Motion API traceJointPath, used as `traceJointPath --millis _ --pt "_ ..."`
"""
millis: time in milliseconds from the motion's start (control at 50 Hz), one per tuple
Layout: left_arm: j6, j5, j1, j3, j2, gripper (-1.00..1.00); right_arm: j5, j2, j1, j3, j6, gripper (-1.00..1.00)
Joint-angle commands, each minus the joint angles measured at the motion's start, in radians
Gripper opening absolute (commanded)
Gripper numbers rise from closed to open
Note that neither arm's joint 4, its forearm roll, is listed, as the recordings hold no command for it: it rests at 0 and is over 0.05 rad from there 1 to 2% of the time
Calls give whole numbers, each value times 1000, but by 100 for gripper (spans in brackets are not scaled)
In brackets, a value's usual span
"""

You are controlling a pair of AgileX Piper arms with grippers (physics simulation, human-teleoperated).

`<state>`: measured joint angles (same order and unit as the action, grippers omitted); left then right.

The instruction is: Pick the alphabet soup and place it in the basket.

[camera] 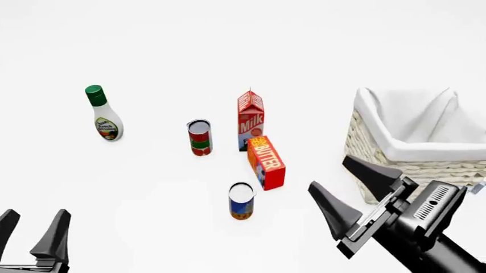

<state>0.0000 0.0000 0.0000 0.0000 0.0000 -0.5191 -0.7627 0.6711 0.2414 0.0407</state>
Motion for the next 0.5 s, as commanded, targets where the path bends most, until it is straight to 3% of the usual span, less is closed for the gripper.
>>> traceJointPath --millis 20,500 --pt "0 0 0 0 0 100 -76 -102 22 10 2 100" --pt "0 0 0 0 0 100 -227 -352 53 54 -1 100"
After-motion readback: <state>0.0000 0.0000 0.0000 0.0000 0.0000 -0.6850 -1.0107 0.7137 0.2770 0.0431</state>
